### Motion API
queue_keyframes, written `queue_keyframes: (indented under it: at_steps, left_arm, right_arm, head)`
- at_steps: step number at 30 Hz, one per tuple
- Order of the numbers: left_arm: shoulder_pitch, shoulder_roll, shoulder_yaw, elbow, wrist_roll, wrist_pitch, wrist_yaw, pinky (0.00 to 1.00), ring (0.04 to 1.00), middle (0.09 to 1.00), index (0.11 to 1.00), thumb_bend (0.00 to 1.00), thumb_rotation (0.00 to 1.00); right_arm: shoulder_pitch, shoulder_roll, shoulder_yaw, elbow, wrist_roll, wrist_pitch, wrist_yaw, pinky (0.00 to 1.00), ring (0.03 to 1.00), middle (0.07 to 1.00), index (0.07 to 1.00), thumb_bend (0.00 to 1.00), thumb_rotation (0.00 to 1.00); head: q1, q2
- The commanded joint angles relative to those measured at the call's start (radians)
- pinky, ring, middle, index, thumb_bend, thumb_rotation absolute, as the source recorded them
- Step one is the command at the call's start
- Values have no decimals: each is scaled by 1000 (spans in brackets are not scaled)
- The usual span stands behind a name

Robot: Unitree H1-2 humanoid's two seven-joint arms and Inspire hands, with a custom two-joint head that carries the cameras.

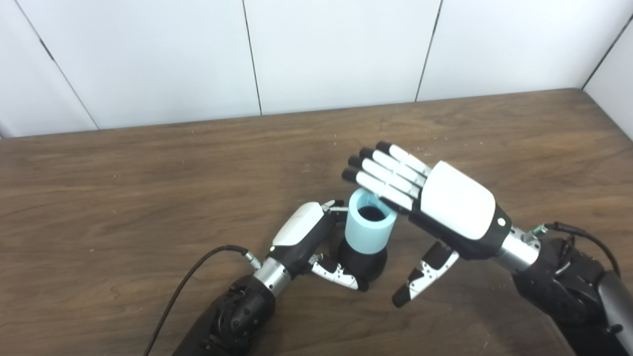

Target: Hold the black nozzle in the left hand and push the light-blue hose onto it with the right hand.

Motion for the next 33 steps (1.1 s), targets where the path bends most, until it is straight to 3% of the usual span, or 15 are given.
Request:
queue_keyframes:
  at_steps: [1,5,9,16,21,22,24,28,33]
  left_arm:
    - [49,32,-33,56,48,88,-98,933,731,582,482,520,74]
    - [51,35,-26,33,39,96,-104,934,732,578,482,521,76]
    - [56,33,-22,21,32,98,-106,934,732,570,482,521,79]
    - [58,42,-21,11,28,69,-107,891,733,596,485,520,82]
    - [59,52,4,-19,-5,52,-111,875,758,688,495,518,83]
    - [59,54,11,-28,-16,52,-117,880,782,720,581,754,187]
    - [53,61,26,-42,-42,50,-137,914,826,766,652,895,246]
    - [35,87,61,-62,-107,41,-195,994,931,866,751,992,286]
    - [18,114,113,-80,-159,53,-249,1000,997,974,895,1000,365]
  right_arm:
    - [-15,22,-36,-8,59,13,-30,1000,1000,1000,1000,962,670]
    - [17,154,-89,13,190,136,-50,1000,1000,1000,1000,935,657]
    - [49,246,-128,28,249,209,-67,1000,1000,1000,1000,922,666]
    - [82,342,-173,88,311,248,-119,1000,1000,1000,1000,911,744]
    - [98,402,-189,123,400,303,-140,998,1000,1000,1000,915,786]
    - [100,411,-193,126,420,318,-139,992,1000,1000,1000,918,793]
    - [100,415,-199,133,446,333,-135,976,1000,1000,1000,918,809]
    - [101,397,-196,178,460,303,-130,957,1000,1000,1000,911,838]
    - [98,385,-192,232,544,273,-116,984,1000,1000,1000,885,897]
  head:
    - [-1,0]
    - [5,1]
    - [7,3]
    - [26,4]
    - [29,2]
    - [36,1]
    - [45,-2]
    - [51,0]
    - [48,-1]
